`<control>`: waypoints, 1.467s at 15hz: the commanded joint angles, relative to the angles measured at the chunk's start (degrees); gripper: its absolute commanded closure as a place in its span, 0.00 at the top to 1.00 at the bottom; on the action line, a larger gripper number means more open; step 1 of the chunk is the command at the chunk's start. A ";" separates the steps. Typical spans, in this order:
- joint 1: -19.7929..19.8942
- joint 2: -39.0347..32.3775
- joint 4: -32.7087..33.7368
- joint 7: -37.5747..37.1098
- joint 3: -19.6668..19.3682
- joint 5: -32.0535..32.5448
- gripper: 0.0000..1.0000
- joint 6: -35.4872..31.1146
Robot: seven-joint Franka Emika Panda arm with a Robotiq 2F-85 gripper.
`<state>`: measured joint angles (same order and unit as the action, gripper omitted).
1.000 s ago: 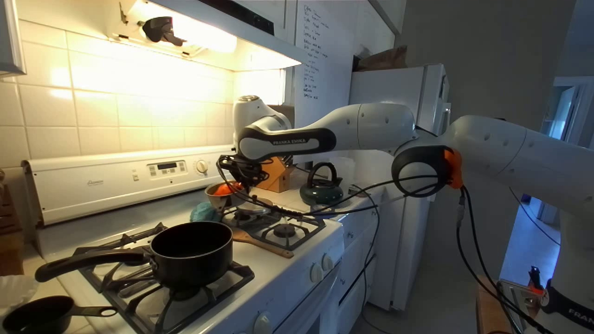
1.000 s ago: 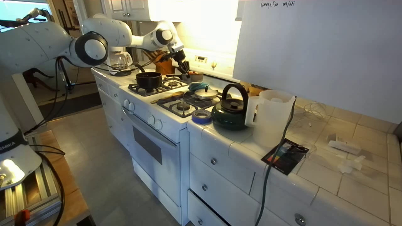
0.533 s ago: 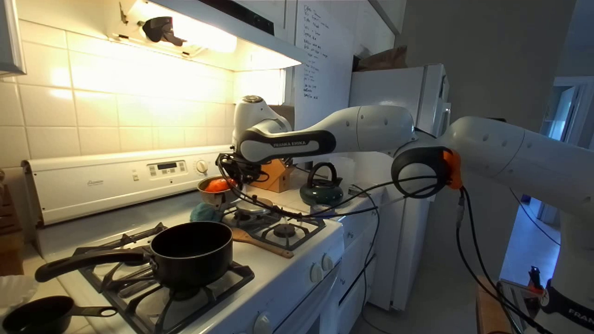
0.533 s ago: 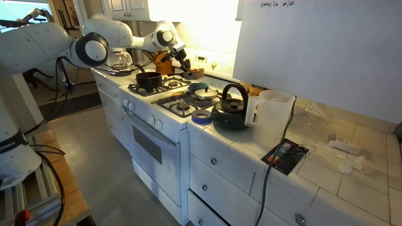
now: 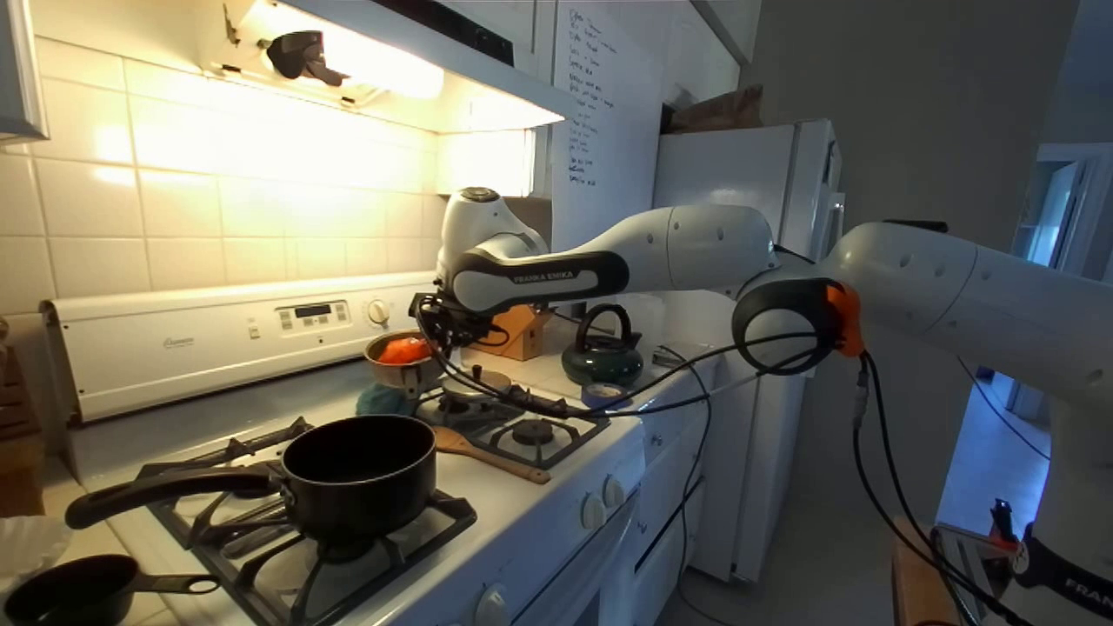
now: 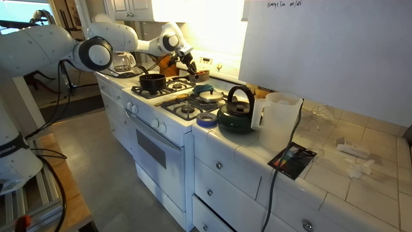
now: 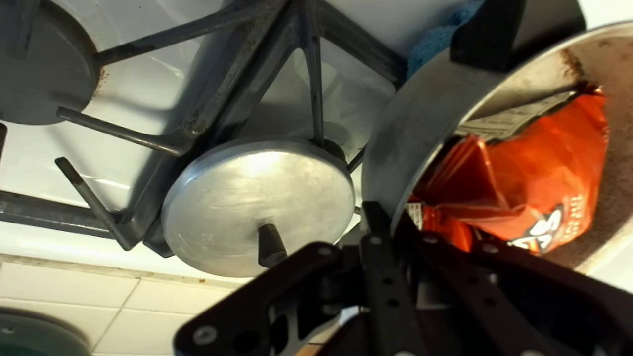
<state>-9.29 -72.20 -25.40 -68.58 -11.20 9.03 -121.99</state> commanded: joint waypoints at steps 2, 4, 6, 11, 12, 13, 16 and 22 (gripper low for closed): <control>-0.38 0.08 0.00 0.70 0.22 0.24 0.02 0.12; -1.00 -0.15 0.00 2.82 0.75 0.20 0.02 -0.35; -1.59 -0.77 0.00 8.86 2.00 -0.05 0.02 -1.56; -2.96 -2.76 -0.01 9.68 2.23 -0.35 0.02 -5.55; -3.15 -3.17 -0.01 8.38 1.92 -0.33 0.02 -6.29; -3.19 -3.56 -0.02 7.73 1.85 -0.39 0.02 -7.24; -3.27 -4.20 -0.02 2.25 0.89 -0.47 0.02 -8.52; -2.55 -2.95 0.04 -8.69 1.19 -1.28 0.02 -5.59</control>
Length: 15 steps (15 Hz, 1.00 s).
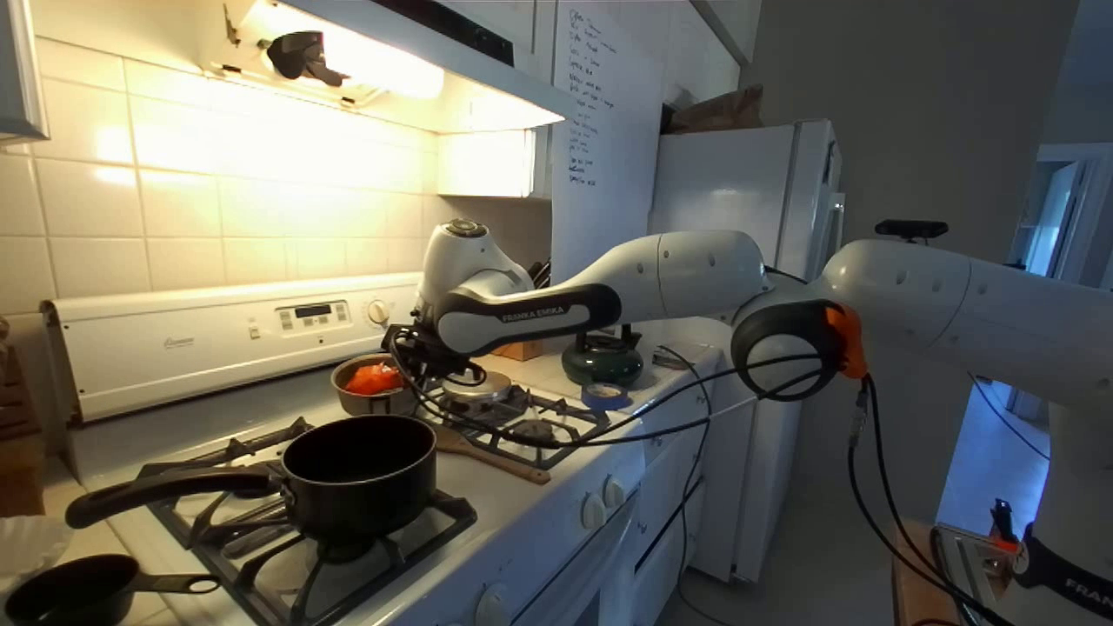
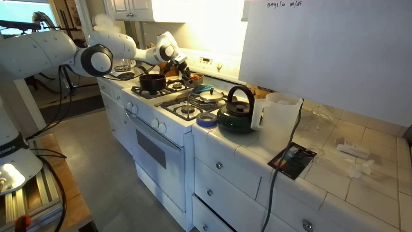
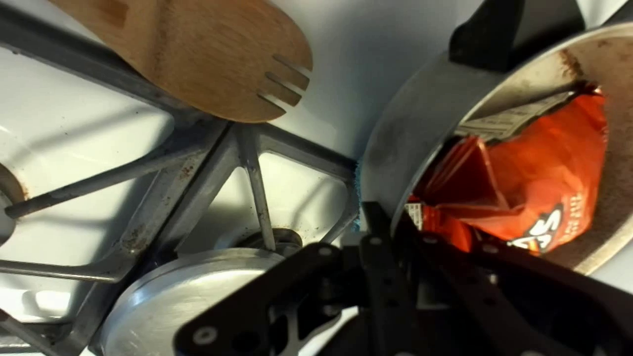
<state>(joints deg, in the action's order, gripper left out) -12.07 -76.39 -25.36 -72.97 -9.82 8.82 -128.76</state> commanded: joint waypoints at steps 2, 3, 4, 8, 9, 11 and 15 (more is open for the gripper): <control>0.49 1.66 0.02 -7.29 -0.48 -0.88 0.02 1.24; 0.46 1.86 0.03 -8.82 -1.09 -0.32 0.02 1.54; 1.94 1.39 0.04 -7.26 -0.94 -0.27 0.02 0.44; 4.59 1.91 -0.08 2.42 0.06 -0.36 0.02 1.30; 5.28 2.29 -0.50 7.11 0.16 -0.05 0.02 2.11; 6.72 2.25 -0.41 12.94 -0.44 0.27 0.02 2.15; 9.91 2.16 -0.30 24.29 -0.22 -0.34 0.02 0.69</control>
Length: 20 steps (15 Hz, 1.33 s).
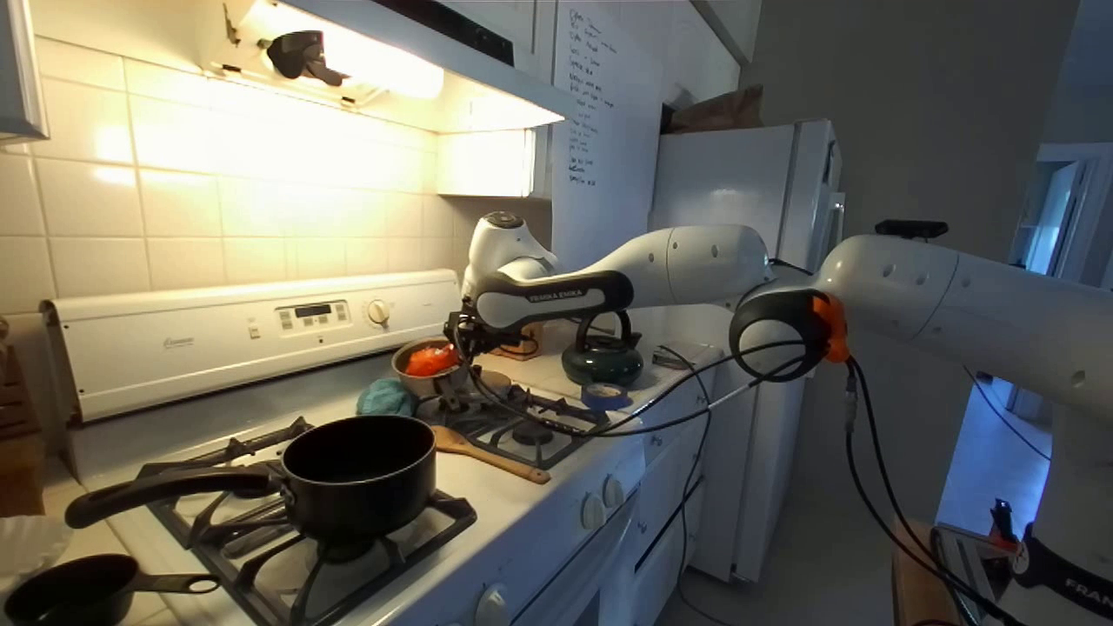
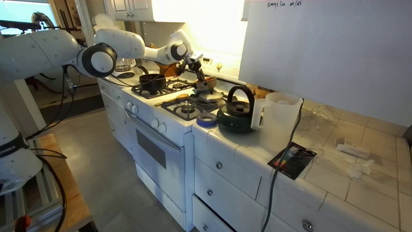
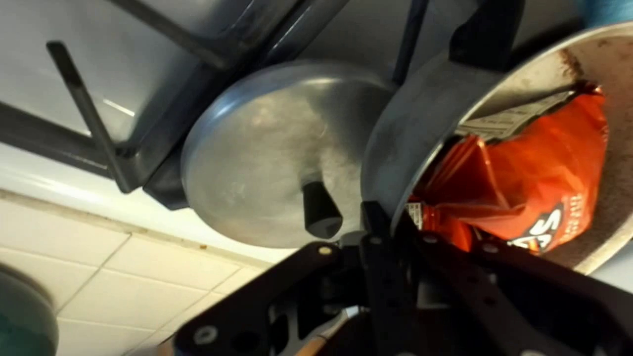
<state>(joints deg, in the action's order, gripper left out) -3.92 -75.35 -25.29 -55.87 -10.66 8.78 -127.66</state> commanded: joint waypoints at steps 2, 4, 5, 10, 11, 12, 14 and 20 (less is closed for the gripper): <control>3.44 1.04 0.00 11.88 0.94 0.18 0.02 -0.54; 4.70 1.26 -0.22 14.65 -0.16 -0.32 0.02 -1.41; 5.24 1.35 -0.15 13.61 -1.01 -0.16 0.02 -1.39; 6.02 1.43 -0.40 12.74 -0.96 -0.59 0.07 -1.29; 6.00 1.42 -0.40 12.74 -0.96 -0.59 0.02 -1.30; 6.11 0.74 -0.01 16.54 0.98 -1.56 0.02 -4.23; 5.65 1.25 -0.04 23.64 2.59 -1.79 0.02 -5.94; 0.85 3.79 0.19 36.45 6.29 -1.58 0.02 -8.39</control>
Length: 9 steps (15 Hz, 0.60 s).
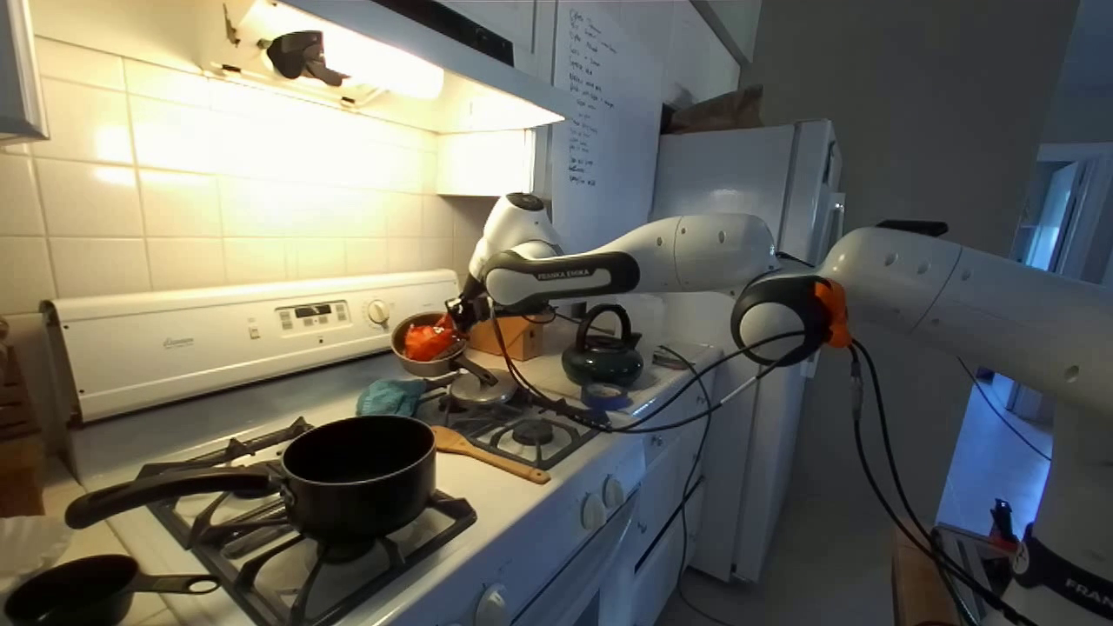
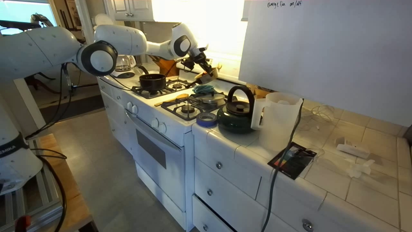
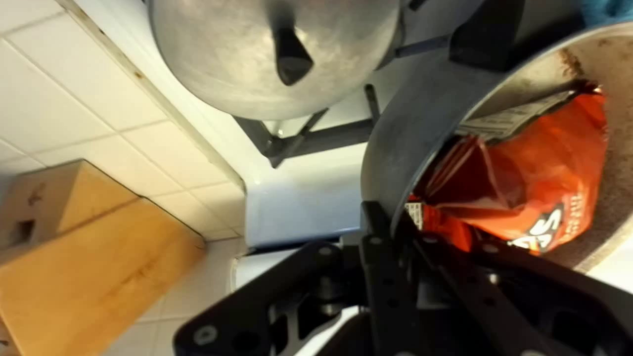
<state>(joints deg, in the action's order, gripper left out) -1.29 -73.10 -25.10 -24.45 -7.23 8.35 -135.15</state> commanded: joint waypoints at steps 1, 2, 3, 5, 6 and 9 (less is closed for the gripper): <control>-2.29 1.92 -0.27 7.91 4.56 -1.86 0.02 0.48; -2.73 2.53 -0.99 11.19 6.40 -2.20 0.02 2.16; -3.58 3.48 -2.13 13.30 6.46 -3.53 0.02 3.84; -4.66 3.92 -2.13 15.15 6.68 -3.66 0.02 7.02; -5.14 4.11 -2.18 15.64 6.34 -3.46 0.02 8.96; -5.85 4.74 -2.10 16.98 5.67 -2.89 0.02 14.27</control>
<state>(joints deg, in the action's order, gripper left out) -6.91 -71.03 -25.31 -9.97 -1.18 6.42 -125.63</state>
